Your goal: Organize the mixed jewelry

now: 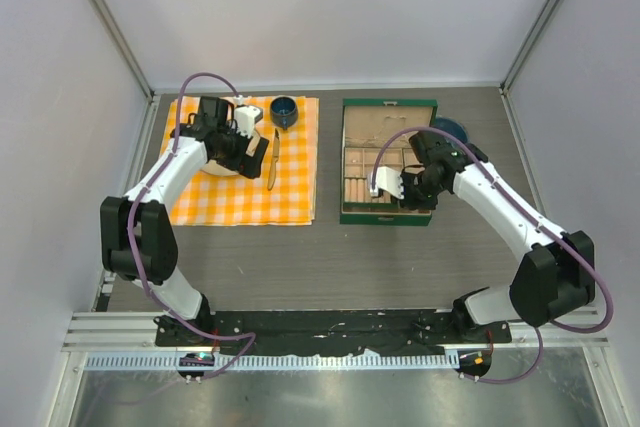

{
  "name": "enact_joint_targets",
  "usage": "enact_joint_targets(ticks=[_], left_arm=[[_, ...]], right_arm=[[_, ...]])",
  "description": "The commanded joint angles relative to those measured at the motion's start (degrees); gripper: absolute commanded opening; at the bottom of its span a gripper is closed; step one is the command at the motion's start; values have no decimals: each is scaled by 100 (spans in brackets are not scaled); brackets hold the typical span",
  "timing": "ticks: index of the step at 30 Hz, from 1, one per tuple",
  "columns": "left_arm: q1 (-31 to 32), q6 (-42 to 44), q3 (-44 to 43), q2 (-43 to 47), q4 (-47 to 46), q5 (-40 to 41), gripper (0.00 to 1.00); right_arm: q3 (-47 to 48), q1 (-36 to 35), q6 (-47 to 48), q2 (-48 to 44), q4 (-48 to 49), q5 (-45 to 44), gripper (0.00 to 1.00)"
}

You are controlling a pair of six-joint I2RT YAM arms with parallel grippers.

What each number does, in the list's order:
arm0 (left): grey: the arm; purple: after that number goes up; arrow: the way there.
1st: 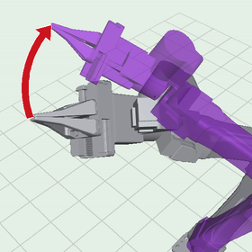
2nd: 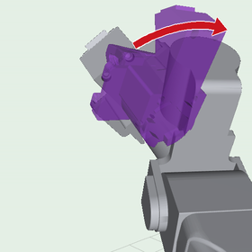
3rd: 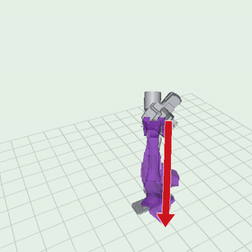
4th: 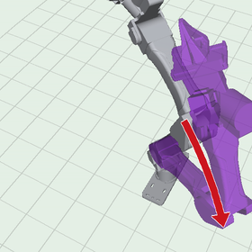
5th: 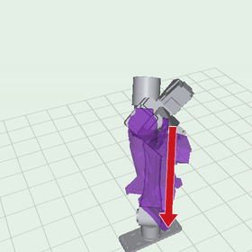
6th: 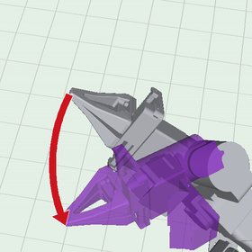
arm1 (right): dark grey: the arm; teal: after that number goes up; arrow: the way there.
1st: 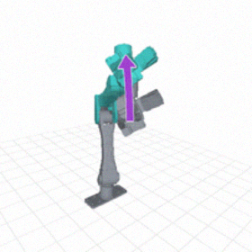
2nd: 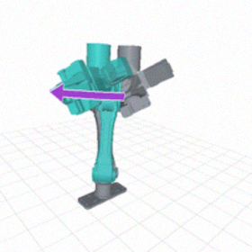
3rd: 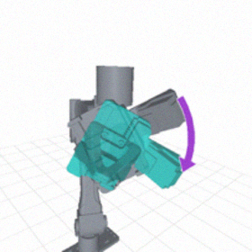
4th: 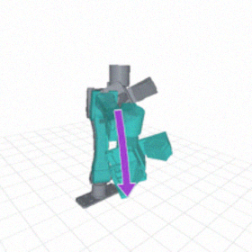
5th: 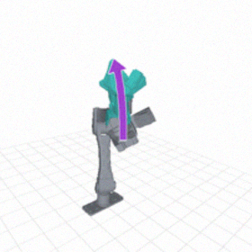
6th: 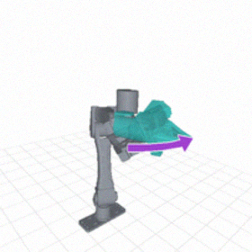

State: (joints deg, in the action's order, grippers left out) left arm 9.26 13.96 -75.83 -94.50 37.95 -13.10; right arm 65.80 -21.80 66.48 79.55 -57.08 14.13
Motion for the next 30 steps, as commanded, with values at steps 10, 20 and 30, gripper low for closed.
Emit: enact_joint_targets(ticks=[10, 20, 30], left_arm=[[-38, 2, -239, -122, 19, -105, 100], [-29, 46, -230, -157, 19, -61, 100], [-38, 37, -169, -209, -42, -131, 100]], right_arm=[[99, 449, 1429, 385, 48, 767, 1], [179, 528, 1333, 492, 39, 749, 1], [-120, 554, 1307, 18, -5, 749, 1]])
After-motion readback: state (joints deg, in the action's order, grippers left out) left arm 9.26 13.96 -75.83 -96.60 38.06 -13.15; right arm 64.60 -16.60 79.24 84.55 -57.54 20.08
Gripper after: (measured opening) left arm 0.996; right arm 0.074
